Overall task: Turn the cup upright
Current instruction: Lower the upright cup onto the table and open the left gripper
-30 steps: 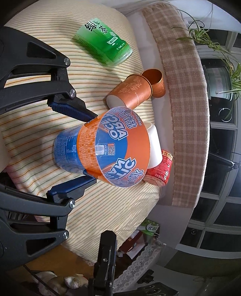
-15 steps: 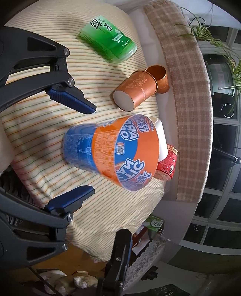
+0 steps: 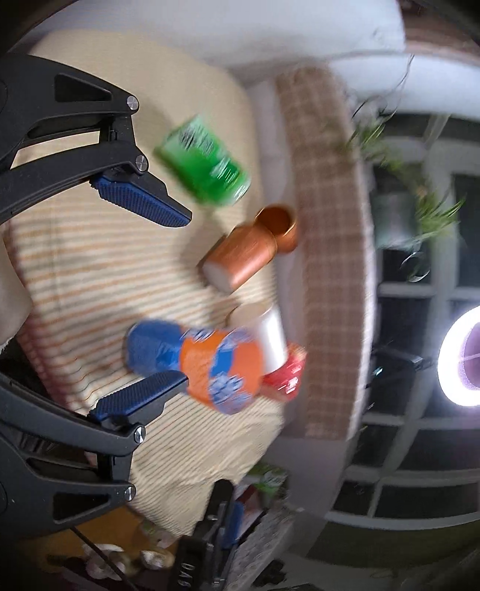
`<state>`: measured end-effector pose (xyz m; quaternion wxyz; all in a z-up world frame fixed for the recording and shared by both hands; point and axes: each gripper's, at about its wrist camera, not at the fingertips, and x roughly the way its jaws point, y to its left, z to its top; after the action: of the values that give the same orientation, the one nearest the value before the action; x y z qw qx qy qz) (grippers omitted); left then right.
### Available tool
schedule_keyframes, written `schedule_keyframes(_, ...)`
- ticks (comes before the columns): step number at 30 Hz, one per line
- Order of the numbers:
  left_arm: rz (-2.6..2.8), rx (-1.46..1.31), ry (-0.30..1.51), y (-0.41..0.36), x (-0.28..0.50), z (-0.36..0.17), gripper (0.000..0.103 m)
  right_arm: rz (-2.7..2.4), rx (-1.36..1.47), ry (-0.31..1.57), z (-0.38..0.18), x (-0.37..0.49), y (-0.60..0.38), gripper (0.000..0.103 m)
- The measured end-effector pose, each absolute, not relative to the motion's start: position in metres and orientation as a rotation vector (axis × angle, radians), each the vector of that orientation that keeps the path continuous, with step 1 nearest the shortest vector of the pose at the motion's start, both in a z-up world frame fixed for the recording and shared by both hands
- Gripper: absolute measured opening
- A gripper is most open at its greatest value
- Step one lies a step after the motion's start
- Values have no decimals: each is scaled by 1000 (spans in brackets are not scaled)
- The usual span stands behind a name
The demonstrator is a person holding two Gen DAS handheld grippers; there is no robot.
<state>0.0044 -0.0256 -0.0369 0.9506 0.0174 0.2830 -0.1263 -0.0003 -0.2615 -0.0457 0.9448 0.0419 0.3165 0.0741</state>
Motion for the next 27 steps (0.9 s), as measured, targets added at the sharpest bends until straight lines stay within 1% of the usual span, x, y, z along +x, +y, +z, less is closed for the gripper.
schedule_keyframes(1,-238,35,551,-23,1,-32,82,147,81,632,-45,-2,-261,80)
schedule_keyframes(3,-191,27,491,-17,-10,-20,83,131,69,594,-41,-6,-259,80)
schedule_keyframes(5,-165,22,454,-12,-18,-14,88,113,53,566,-38,-9,-256,80)
schedule_keyframes(6,-149,19,429,-10,-23,-10,94,104,43,549,-36,-11,-255,81)
schedule_keyframes(9,-110,36,371,-9,-34,-3,94,86,28,520,-34,-15,-252,82)
schedule_keyframes(11,-92,43,348,-9,-38,0,97,78,25,511,-34,-15,-250,82)
schedule_keyframes(12,-91,42,341,-8,-40,1,101,73,25,506,-33,-16,-250,82)
schedule_keyframes(17,-99,25,351,-6,-42,1,101,38,15,454,-29,-23,-247,83)
schedule_keyframes(20,-98,28,359,-8,-43,0,101,28,-1,431,-27,-26,-245,86)
schedule_keyframes(24,-99,25,364,-9,-44,1,101,2,-25,391,-24,-31,-242,88)
schedule_keyframes(27,-96,25,362,-9,-43,0,103,-8,-23,373,-22,-32,-242,93)
